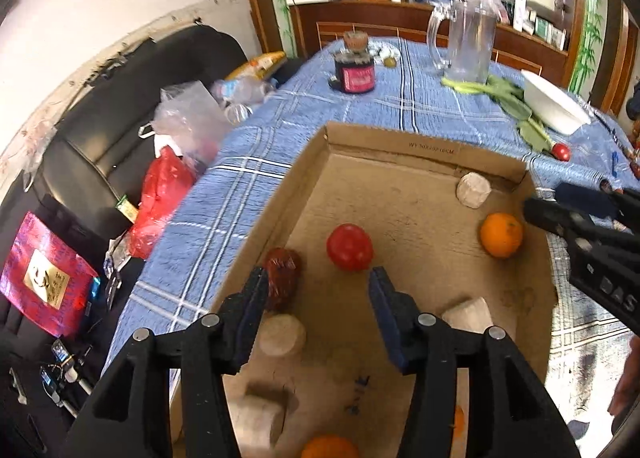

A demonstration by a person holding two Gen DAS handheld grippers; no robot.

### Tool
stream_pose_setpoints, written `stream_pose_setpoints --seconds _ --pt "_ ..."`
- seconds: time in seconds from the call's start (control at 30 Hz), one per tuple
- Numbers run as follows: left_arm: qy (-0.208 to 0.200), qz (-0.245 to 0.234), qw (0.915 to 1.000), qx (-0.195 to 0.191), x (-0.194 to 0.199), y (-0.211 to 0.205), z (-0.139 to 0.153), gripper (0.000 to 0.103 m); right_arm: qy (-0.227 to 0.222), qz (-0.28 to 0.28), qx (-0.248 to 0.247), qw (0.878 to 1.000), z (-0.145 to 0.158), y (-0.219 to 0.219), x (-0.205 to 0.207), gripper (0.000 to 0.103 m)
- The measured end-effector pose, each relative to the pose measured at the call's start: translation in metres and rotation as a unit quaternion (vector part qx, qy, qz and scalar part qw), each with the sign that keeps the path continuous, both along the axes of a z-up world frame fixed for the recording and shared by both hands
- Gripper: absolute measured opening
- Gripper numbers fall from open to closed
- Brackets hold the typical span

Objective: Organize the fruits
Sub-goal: 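Open the right tool to release the round piece while the left tool drops the tomato in the tray, then move both open tools away from the tray toward the remaining items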

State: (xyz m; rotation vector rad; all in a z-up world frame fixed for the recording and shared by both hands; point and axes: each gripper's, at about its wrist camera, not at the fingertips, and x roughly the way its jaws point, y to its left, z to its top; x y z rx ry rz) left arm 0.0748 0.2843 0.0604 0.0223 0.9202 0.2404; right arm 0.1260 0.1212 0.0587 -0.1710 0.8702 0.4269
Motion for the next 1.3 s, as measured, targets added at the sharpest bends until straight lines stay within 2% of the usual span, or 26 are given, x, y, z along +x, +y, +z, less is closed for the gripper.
stream_pose_setpoints --seconds 0.2,0.33,0.47,0.57,0.73,0.9,1.13,1.3 --pt "-0.034 0.001 0.9994 -0.008 -0.031 -0.018 0.020 0.059 0.007 -0.019 0.023 1.000 0.007 -0.048 -0.046 0.048" --pt "-0.046 -0.012 0.9985 -0.025 -0.042 -0.040 0.030 0.063 0.017 -0.049 0.031 0.998 0.007 -0.091 -0.079 0.059" --pt "-0.044 -0.039 0.9975 -0.039 -0.046 -0.072 0.034 0.065 0.023 -0.085 0.039 0.995 0.004 -0.133 -0.100 0.060" --pt "-0.037 -0.067 0.9960 -0.048 -0.048 -0.101 0.032 0.072 0.025 -0.121 0.049 0.991 0.003 -0.170 -0.116 0.060" --pt "-0.022 -0.120 0.9918 -0.037 -0.051 -0.158 0.027 0.072 0.031 -0.177 0.061 0.982 -0.004 -0.229 -0.137 0.060" --pt "-0.010 -0.154 0.9875 -0.034 -0.054 -0.203 0.021 0.072 0.034 -0.223 0.067 0.972 -0.010 -0.284 -0.155 0.060" --pt "0.016 -0.175 0.9840 -0.031 -0.053 -0.244 0.011 0.072 0.028 -0.264 0.092 0.960 -0.007 -0.346 -0.143 0.060" --pt "0.033 -0.173 0.9842 -0.019 -0.044 -0.261 0.001 0.072 0.018 -0.242 0.090 0.966 -0.004 -0.361 -0.096 0.060"
